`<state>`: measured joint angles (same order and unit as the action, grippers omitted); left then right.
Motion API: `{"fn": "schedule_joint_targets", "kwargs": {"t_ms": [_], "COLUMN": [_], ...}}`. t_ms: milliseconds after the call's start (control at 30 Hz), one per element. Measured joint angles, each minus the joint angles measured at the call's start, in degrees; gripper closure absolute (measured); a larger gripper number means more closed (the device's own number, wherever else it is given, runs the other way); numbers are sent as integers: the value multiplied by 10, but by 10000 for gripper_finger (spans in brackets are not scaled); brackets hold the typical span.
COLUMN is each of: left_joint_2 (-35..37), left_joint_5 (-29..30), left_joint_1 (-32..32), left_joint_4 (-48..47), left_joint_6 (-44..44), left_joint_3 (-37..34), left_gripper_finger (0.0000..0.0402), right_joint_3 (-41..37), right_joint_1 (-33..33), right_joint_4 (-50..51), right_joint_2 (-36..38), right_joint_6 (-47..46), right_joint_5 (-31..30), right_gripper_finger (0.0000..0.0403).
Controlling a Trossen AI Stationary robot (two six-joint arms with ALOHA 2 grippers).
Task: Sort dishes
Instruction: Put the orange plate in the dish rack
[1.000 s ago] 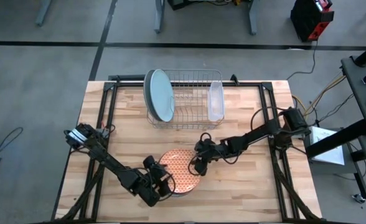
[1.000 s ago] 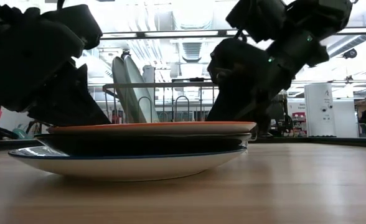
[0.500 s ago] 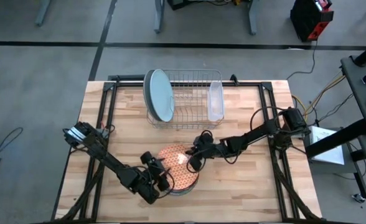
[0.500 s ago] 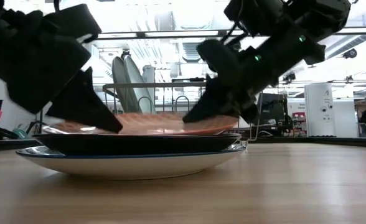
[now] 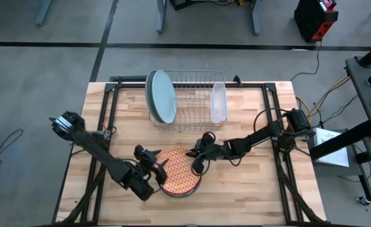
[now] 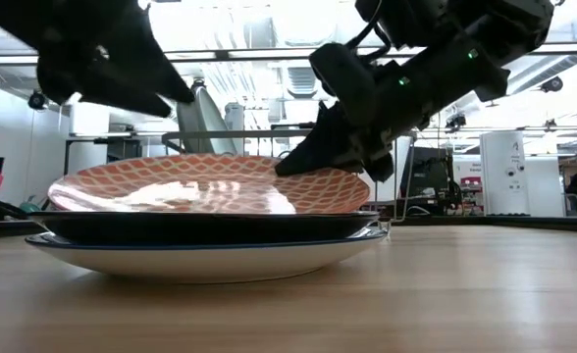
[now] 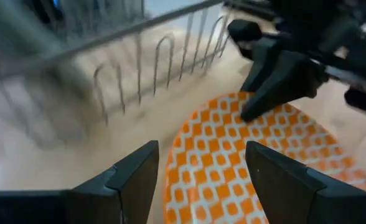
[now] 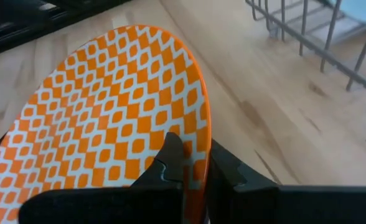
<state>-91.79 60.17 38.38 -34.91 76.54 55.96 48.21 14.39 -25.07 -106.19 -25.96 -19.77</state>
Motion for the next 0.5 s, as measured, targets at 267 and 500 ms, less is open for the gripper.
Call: {"fn": "schedule_joint_targets", "kwargs": {"t_ms": [267,500], "left_joint_2": [107,205], "left_joint_5": [-102,-151], "left_joint_1": [-3,-4], "left_joint_4": [-27,16], "left_joint_6": [54,23], "left_joint_3": [-12,-72], "left_gripper_finger": [171,171], "right_joint_3": [3,3], "right_joint_1": [1,1], "right_joint_4": [-19,-28], "right_joint_2": [11,24], "right_joint_6": [85,147], "right_joint_5": [-22,-31], "right_gripper_finger": [390,390]}}
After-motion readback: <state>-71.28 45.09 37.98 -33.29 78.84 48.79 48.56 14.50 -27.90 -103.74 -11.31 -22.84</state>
